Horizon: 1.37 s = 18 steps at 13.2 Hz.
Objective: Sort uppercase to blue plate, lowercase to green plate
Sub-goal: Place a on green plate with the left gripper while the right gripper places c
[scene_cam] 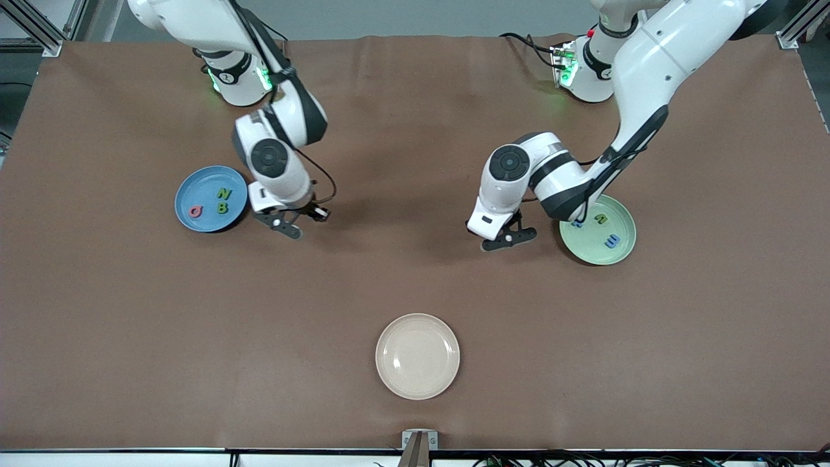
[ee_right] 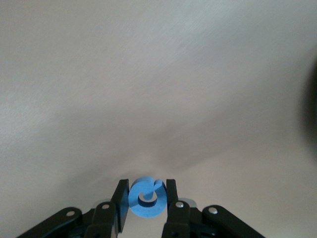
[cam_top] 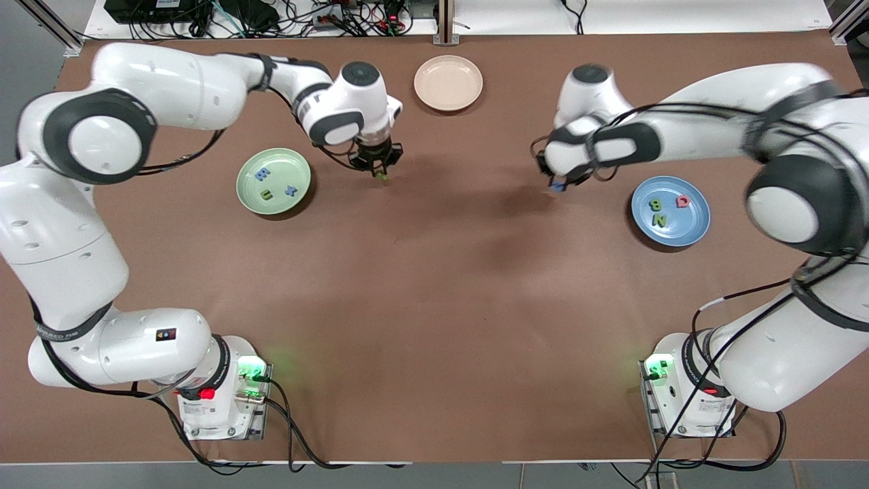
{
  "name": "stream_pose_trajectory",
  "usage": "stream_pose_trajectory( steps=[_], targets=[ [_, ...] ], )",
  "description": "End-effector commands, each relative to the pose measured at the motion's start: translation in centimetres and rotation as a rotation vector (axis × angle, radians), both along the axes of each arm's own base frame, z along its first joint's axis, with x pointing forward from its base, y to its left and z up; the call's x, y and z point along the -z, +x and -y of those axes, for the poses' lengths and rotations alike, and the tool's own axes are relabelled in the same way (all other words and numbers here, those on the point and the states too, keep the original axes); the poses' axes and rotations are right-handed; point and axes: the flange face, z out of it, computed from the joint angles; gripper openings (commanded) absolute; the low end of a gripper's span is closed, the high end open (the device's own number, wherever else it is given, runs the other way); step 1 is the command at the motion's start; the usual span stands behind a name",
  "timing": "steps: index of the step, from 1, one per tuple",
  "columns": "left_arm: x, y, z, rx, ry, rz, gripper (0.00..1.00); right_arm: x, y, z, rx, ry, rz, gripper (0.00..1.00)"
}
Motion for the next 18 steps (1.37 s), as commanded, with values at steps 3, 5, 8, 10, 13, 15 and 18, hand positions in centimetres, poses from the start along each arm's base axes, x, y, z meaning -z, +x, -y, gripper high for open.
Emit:
stream_pose_trajectory(
  steps=[3, 5, 8, 10, 13, 15, 18],
  targets=[
    [-4.1, 0.5, -8.6, 0.060, 0.039, -0.100, 0.09, -3.8, -1.8, 10.7, -0.168, 0.005, -0.029, 0.00],
    [-4.1, 0.3, -12.7, 0.099, 0.044, -0.122, 0.09, -3.2, -2.0, 14.1, -0.193, -0.025, -0.042, 0.00],
    [-2.7, -0.5, -18.7, 0.136, 0.085, -0.117, 0.09, -3.2, -2.4, 19.1, -0.246, -0.004, -0.052, 0.00],
    [-1.5, -0.7, -21.6, 0.161, 0.090, -0.109, 0.09, -2.7, -3.5, 22.5, -0.288, 0.019, -0.050, 0.00],
    [0.0, -1.3, -23.4, 0.195, 0.067, -0.071, 0.09, -0.3, -5.6, 26.4, -0.337, 0.041, -0.006, 0.00],
    [1.2, -1.8, -24.1, 0.207, 0.066, -0.073, 0.10, 0.5, -6.5, 27.4, -0.334, 0.045, 0.000, 0.02],
    [2.3, -2.5, -24.5, 0.222, 0.068, -0.076, 0.10, 0.7, -6.8, 28.1, -0.325, 0.048, -0.006, 0.09]
  ],
)
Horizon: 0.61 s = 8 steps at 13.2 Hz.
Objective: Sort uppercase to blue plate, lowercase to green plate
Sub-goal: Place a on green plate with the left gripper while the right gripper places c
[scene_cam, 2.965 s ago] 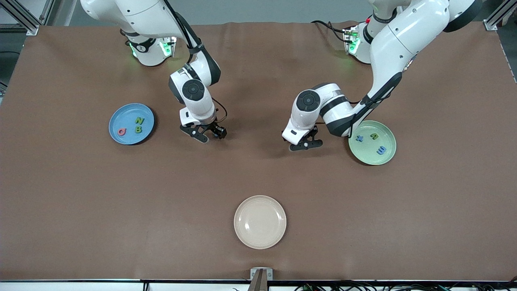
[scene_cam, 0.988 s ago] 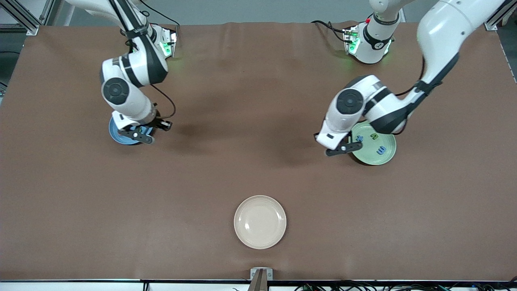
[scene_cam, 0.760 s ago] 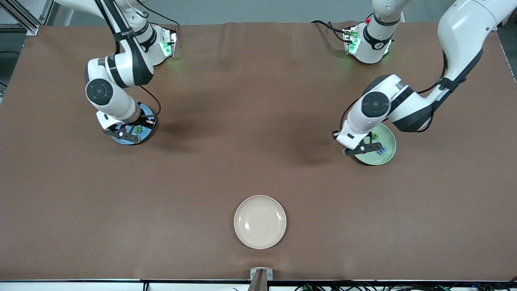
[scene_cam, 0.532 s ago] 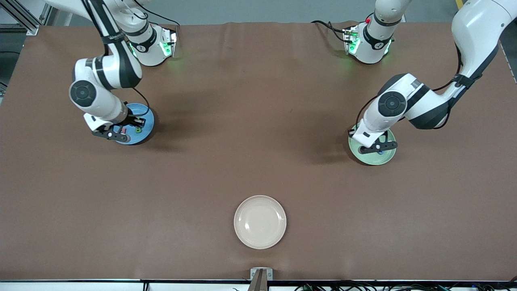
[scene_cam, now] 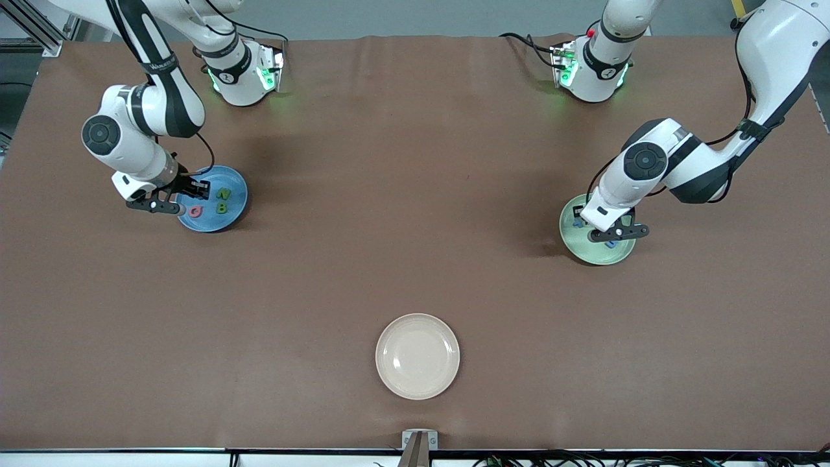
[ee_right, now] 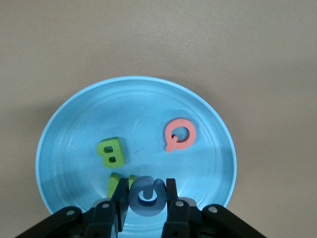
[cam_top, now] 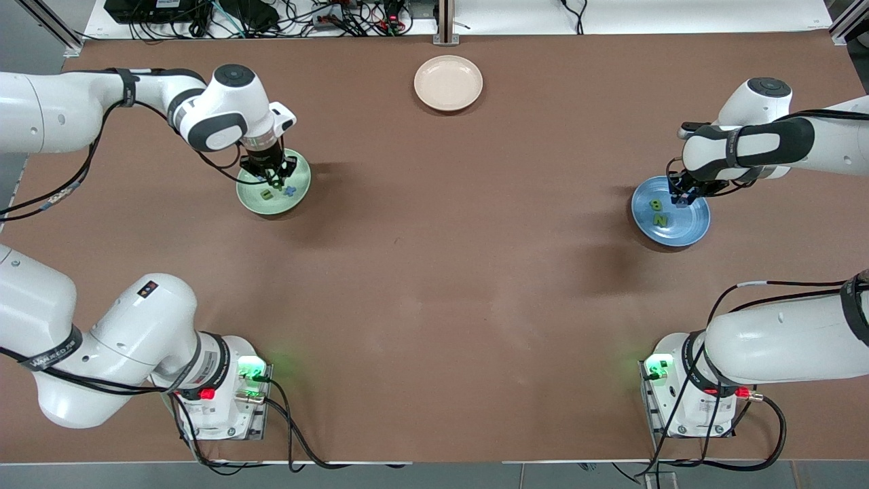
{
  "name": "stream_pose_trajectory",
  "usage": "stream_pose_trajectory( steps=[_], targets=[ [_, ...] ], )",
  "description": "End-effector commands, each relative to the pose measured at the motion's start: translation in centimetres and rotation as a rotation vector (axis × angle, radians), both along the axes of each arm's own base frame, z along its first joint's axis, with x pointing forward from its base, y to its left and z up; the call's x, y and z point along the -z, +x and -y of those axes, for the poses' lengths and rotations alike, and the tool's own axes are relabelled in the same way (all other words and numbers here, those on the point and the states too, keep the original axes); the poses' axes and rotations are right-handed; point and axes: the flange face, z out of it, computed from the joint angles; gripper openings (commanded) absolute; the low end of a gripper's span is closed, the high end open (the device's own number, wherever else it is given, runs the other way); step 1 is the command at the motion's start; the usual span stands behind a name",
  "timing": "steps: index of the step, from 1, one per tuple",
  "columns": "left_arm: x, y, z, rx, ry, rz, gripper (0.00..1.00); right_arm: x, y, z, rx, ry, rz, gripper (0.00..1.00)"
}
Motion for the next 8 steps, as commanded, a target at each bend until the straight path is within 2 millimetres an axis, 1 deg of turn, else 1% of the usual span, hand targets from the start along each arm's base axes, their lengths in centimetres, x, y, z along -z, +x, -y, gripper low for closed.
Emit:
stream_pose_trajectory(
  steps=[1, 2, 4, 5, 6, 7, 8],
  targets=[
    [0.7, -0.7, -0.1, 0.022, -0.004, 0.005, 0.12, -0.7, -0.9, 0.8, -0.007, -0.003, 0.016, 0.51],
    [0.7, -0.7, -0.1, 0.023, -0.004, 0.005, 0.22, -0.8, -0.8, 0.9, -0.006, -0.003, 0.018, 1.00],
    [0.6, -0.5, -0.2, 0.021, -0.004, 0.009, 0.85, -0.8, -0.8, 0.9, -0.008, -0.003, 0.018, 1.00],
    [0.4, -0.3, -0.3, 0.016, -0.004, 0.013, 0.94, -0.9, -0.8, 0.9, -0.008, -0.003, 0.019, 1.00],
    [0.1, 0.2, -0.3, 0.012, -0.003, 0.022, 0.98, -0.9, -0.7, 0.9, -0.006, -0.004, 0.019, 1.00],
    [-0.4, 0.9, -0.2, 0.005, -0.003, 0.034, 0.99, -0.9, -0.7, 0.9, -0.005, -0.004, 0.019, 1.00],
    [-0.5, 1.1, -0.3, 0.003, -0.001, 0.037, 0.99, -1.2, -0.5, 0.8, -0.008, -0.005, 0.022, 1.00]
  ],
)
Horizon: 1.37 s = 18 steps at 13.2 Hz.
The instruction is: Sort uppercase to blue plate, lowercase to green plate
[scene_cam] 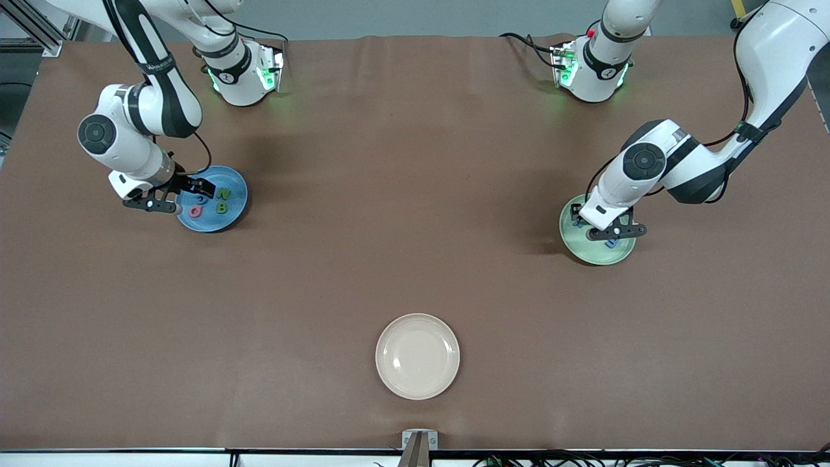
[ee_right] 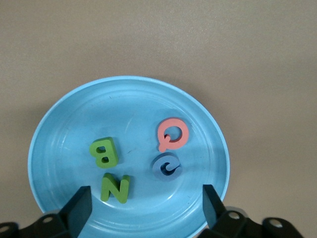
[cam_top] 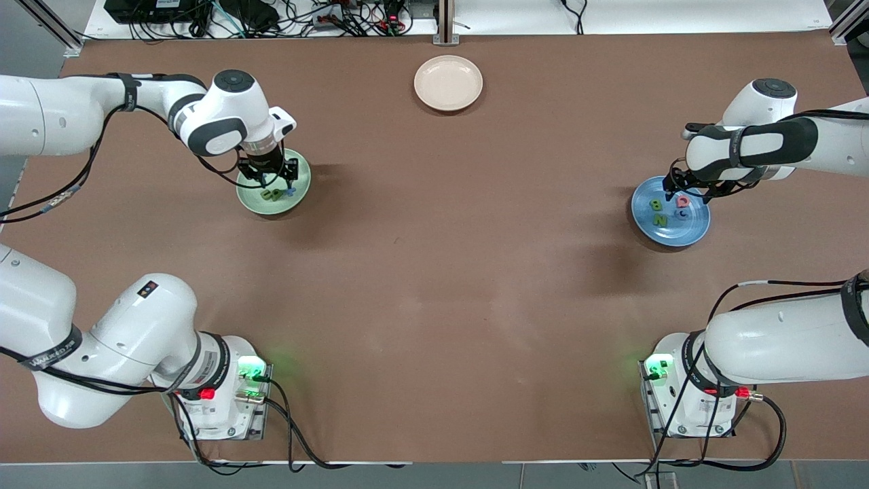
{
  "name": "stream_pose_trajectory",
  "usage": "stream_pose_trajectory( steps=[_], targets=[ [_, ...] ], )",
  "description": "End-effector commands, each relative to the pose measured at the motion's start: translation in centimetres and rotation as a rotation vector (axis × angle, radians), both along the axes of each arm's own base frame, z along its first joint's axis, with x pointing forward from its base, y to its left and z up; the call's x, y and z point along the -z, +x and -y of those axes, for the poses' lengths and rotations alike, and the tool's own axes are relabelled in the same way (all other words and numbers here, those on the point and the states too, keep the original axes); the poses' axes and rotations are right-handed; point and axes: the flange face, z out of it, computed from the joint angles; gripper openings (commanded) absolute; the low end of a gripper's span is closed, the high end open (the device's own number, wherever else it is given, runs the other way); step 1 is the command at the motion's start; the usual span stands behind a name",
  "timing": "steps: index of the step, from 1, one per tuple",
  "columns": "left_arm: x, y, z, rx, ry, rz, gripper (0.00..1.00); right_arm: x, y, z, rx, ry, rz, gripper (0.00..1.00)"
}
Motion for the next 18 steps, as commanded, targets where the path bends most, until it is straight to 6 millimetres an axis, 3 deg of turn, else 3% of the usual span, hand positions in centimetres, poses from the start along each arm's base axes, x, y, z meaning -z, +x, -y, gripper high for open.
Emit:
stream_pose_trajectory(
  steps=[1, 3, 5, 7, 9, 11, 14, 18],
  targets=[
    [-0.9, 1.0, -0.1, 0.004, 0.014, 0.036, 0.99, -1.6, -0.1, -0.1, -0.019, -0.006, 0.026, 1.00],
    [-1.5, 1.8, -0.3, -0.010, 0.005, 0.048, 0.99, -4.1, 1.4, -0.7, -0.039, -0.011, 0.055, 1.00],
    [-1.8, 2.3, -0.4, -0.021, 0.001, 0.056, 0.99, -8.2, 4.3, -2.5, -0.078, -0.018, 0.043, 1.00],
    [-2.0, 2.7, -0.5, -0.029, -0.007, 0.061, 0.99, -14.8, 8.5, -4.3, -0.109, -0.032, 0.015, 1.00],
    [-3.1, 3.6, 0.6, -0.032, -0.005, 0.068, 0.99, -20.1, 11.0, -5.4, -0.116, -0.037, -0.033, 1.00],
    [-4.6, 4.5, 0.0, -0.039, -0.054, 0.036, 0.99, -25.0, 11.7, -6.7, -0.129, -0.042, -0.058, 1.00],
    [-7.5, 5.0, -1.5, 0.026, -0.120, 0.012, 0.99, -31.7, 12.8, -7.0, -0.120, -0.046, -0.084, 1.00],
    [-11.2, 5.5, -5.6, 0.074, -0.153, 0.034, 0.99, -35.9, 14.3, -6.6, -0.093, -0.023, -0.047, 1.00]
  ],
)
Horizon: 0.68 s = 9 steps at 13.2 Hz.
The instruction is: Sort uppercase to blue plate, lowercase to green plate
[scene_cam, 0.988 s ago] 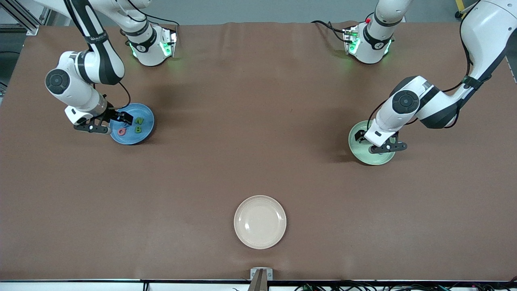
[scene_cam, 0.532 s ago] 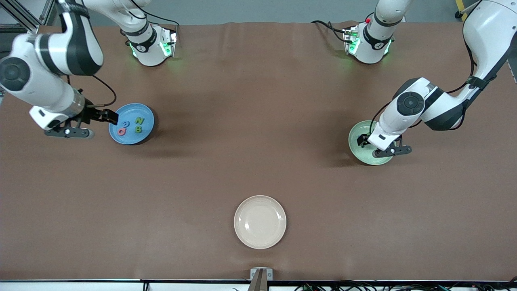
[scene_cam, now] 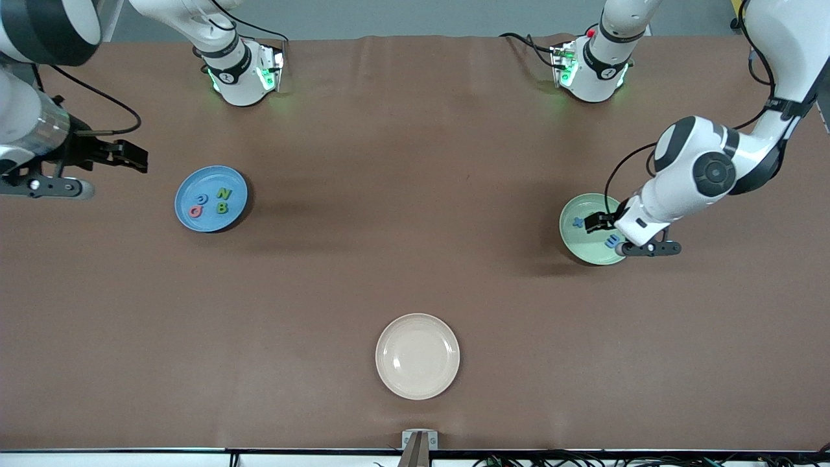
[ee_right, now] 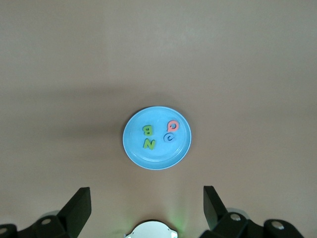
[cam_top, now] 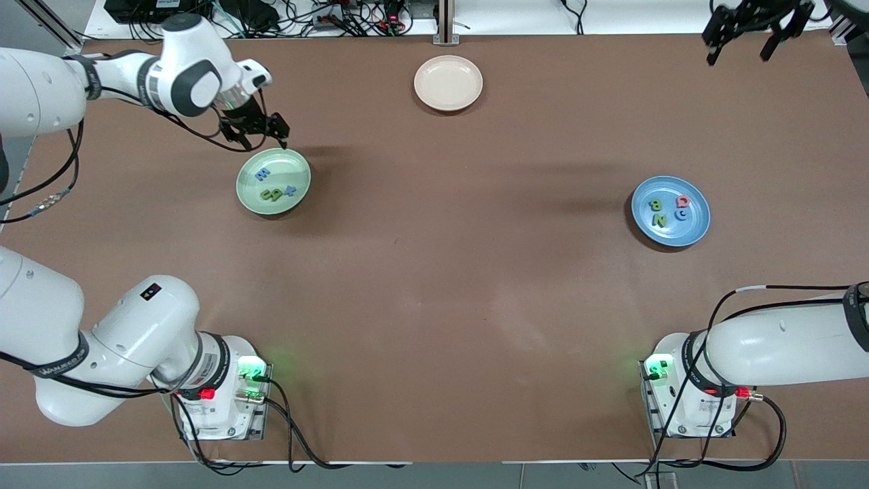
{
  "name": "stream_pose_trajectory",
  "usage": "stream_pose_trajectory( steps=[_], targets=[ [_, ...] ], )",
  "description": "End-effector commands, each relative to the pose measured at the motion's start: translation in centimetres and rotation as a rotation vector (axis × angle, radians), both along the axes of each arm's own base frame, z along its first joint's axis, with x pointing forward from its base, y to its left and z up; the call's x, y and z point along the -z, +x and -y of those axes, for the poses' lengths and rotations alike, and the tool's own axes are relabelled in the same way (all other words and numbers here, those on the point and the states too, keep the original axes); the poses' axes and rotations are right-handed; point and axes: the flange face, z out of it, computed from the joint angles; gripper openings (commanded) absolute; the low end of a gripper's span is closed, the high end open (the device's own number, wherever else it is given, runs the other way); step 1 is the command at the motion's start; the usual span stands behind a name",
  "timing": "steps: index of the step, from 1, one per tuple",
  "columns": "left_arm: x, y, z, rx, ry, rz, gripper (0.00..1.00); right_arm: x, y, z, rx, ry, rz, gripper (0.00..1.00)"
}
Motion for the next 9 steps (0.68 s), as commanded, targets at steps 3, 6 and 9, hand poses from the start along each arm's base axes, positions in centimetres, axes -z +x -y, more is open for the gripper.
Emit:
stream_pose_trajectory(
  steps=[3, 6, 9],
  targets=[
    [-5.8, 0.6, -5.1, 0.003, 0.079, 0.103, 0.99, 0.0, 4.1, 0.2, 0.031, 0.023, 0.015, 1.00],
    [-12.2, 2.6, -6.0, -0.019, 0.130, 0.156, 0.99, -1.1, 4.5, 0.4, 0.035, 0.016, 0.034, 1.00],
    [-20.1, 4.5, -6.8, -0.061, 0.092, 0.129, 0.99, -2.2, 4.5, 2.3, 0.065, 0.029, 0.057, 1.00]
  ],
)
